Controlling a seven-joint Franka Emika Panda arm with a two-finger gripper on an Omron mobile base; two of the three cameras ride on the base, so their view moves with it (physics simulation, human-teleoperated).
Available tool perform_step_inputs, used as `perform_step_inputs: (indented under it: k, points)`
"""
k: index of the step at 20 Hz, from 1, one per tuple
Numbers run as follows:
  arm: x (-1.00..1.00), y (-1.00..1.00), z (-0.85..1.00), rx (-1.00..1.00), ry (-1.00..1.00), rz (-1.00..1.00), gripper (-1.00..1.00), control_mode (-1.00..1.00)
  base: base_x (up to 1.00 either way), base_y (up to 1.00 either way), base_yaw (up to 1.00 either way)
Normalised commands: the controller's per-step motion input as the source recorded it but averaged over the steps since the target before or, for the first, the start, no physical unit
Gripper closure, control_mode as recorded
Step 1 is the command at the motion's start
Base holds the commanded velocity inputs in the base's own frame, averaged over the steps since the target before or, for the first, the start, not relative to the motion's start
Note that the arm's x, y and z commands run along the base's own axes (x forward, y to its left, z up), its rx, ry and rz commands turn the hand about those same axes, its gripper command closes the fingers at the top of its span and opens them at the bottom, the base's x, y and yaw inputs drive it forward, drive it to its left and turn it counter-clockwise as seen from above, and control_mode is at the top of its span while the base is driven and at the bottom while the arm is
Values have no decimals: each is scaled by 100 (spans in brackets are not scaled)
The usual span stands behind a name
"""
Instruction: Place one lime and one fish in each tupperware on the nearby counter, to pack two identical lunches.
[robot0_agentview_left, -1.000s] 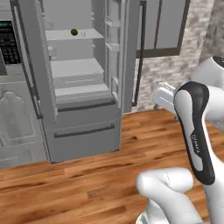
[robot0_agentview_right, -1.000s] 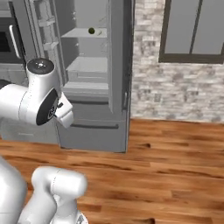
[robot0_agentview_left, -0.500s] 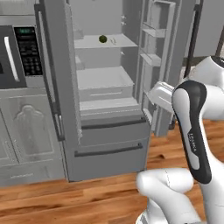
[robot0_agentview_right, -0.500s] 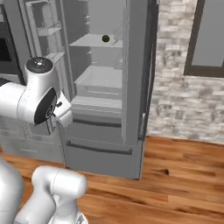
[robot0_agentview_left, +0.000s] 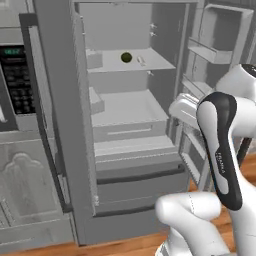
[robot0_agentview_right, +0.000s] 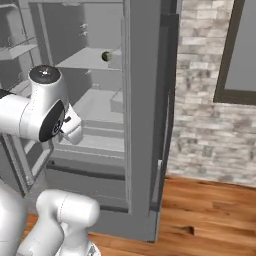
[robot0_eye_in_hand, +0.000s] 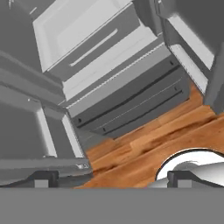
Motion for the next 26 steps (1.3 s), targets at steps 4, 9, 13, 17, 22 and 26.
perform_step_inputs:
  k: [4, 9, 13, 17, 22, 26]
  points:
    - [0, 0, 0, 0, 0, 0, -100, 100, 100, 19, 0]
    - [0, 0, 0, 0, 0, 0, -100, 100, 83, 25, 0]
    - [0, 0, 0, 0, 0, 0, -100, 100, 74, 31, 0]
    - [0, 0, 0, 0, 0, 0, -100, 100, 56, 77, 3]
    - [0, 0, 0, 0, 0, 0, -100, 100, 19, 17, 0]
    - [0, 0, 0, 0, 0, 0, -100, 100, -17, 60, 7]
